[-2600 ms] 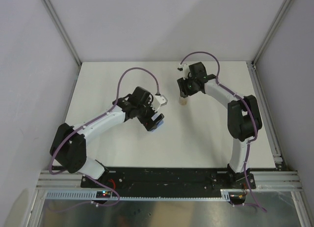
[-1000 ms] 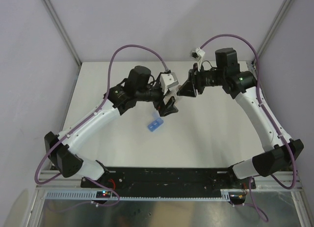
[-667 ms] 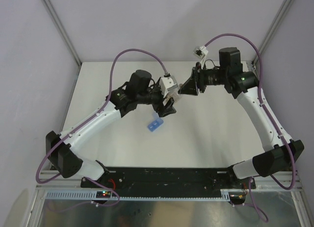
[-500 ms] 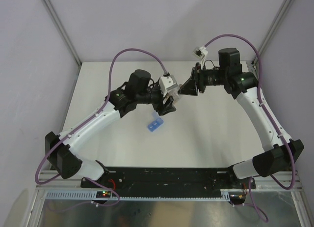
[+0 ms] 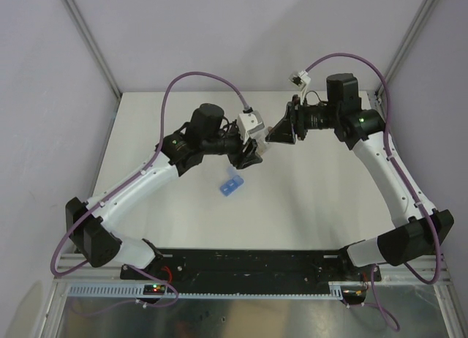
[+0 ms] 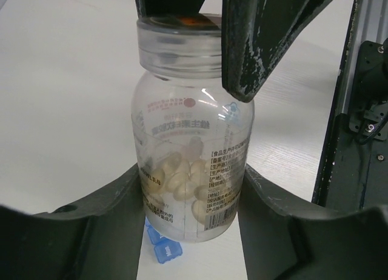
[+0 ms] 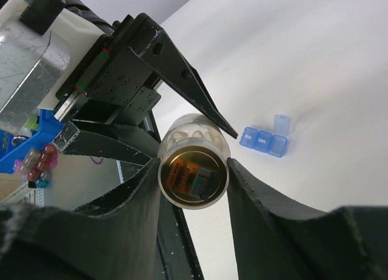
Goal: Sort the pills into containers
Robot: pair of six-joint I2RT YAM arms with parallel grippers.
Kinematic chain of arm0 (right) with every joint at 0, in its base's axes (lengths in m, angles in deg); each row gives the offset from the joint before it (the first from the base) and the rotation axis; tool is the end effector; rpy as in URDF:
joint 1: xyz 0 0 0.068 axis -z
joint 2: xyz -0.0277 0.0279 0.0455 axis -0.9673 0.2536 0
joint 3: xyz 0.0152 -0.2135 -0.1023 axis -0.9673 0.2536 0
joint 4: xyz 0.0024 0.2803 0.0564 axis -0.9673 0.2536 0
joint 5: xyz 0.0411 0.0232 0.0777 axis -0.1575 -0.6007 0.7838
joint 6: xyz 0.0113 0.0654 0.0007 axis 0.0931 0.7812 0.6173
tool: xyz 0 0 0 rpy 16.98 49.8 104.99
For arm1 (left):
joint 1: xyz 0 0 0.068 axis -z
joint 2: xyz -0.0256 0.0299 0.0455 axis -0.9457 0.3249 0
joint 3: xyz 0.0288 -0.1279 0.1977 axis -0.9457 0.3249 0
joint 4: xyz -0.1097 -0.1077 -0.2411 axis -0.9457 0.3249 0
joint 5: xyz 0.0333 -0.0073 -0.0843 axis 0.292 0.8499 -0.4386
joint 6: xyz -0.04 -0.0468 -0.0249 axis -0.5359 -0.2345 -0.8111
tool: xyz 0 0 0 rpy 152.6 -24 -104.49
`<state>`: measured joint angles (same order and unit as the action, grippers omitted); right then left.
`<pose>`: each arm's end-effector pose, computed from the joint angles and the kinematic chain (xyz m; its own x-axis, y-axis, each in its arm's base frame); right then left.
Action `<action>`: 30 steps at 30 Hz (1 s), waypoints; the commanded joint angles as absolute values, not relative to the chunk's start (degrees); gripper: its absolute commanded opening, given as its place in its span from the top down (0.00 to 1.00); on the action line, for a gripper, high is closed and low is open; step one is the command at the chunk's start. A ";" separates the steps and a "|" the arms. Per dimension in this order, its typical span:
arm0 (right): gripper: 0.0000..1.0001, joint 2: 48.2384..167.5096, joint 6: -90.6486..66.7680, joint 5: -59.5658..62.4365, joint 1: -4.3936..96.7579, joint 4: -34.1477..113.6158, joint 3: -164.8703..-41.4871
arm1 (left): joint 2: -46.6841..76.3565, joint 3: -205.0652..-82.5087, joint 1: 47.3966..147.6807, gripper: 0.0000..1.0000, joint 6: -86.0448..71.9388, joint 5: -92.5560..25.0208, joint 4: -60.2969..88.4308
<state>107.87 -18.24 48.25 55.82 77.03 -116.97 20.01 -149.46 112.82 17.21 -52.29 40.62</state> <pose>0.3017 0.1521 0.3849 -0.4725 -0.1617 -0.8664 -0.8571 0.3134 0.4089 0.2556 -0.2601 0.3292 -0.1361 0.3845 -0.9130 0.9467 0.3221 -0.0055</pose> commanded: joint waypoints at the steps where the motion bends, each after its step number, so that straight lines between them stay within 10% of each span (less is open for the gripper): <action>1: 1.00 105.39 -17.10 49.65 56.06 74.94 -116.86 | 18.56 -150.12 113.04 0.63 16.59 -53.04 39.03; 6: 0.85 104.63 -17.32 49.04 56.02 75.06 -116.00 | 17.91 -149.82 113.30 0.98 16.27 -53.61 39.03; 16: 0.27 101.29 -18.42 46.02 56.02 75.56 -113.68 | 13.88 -146.60 114.52 1.00 15.37 -51.34 39.25; 30: 0.11 100.36 -14.13 45.05 58.11 74.84 -115.29 | 11.50 -146.56 119.97 1.00 13.23 -41.33 41.20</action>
